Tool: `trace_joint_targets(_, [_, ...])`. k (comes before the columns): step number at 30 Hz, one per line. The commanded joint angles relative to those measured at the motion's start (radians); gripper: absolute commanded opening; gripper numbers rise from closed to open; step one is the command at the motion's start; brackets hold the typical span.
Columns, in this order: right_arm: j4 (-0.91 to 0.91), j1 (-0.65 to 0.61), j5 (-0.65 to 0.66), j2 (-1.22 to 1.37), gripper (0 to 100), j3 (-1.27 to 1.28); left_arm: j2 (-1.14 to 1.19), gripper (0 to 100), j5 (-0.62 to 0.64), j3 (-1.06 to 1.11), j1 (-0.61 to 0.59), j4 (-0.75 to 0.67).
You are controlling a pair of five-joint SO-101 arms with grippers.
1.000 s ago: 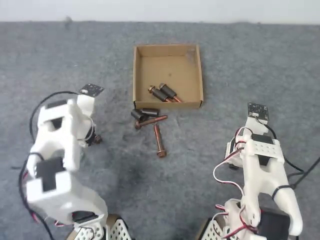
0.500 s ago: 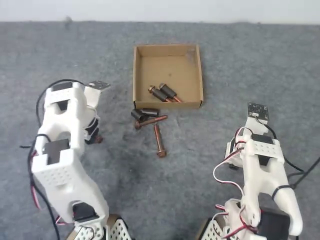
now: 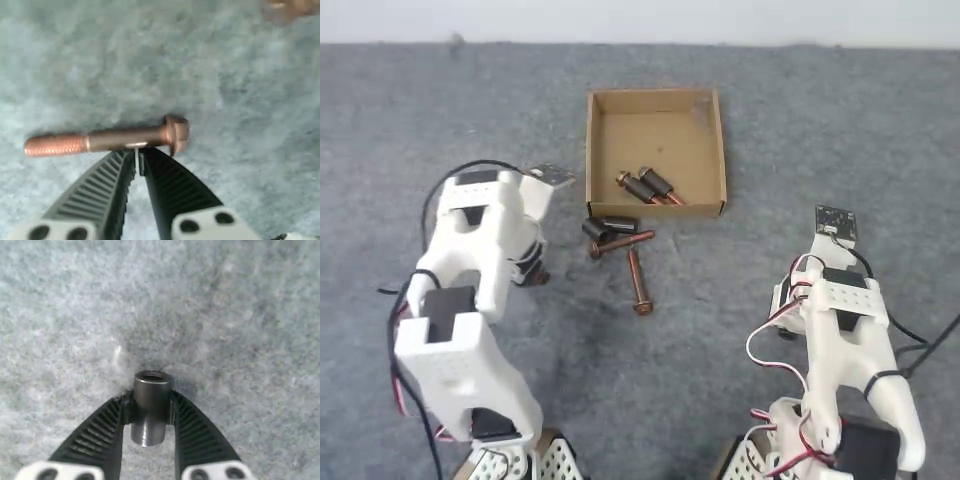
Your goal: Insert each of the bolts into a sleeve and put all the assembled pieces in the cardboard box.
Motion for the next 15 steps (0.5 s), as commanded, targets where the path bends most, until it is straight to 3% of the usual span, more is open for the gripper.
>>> trace_joint_targets(1, [-0.013,-0.018,0.014,-0.051,1.0,-0.008,-0.129,1,0.002,0.093,0.087,-0.087])
trace_joint_targets(7, [-0.013,-0.018,0.014,-0.051,1.0,-0.008,-0.216,1,0.005,0.200,0.146,-0.181])
trace_joint_targets(15, [-0.013,-0.018,0.014,-0.051,1.0,-0.008,-0.178,1,0.006,0.188,0.158,-0.247])
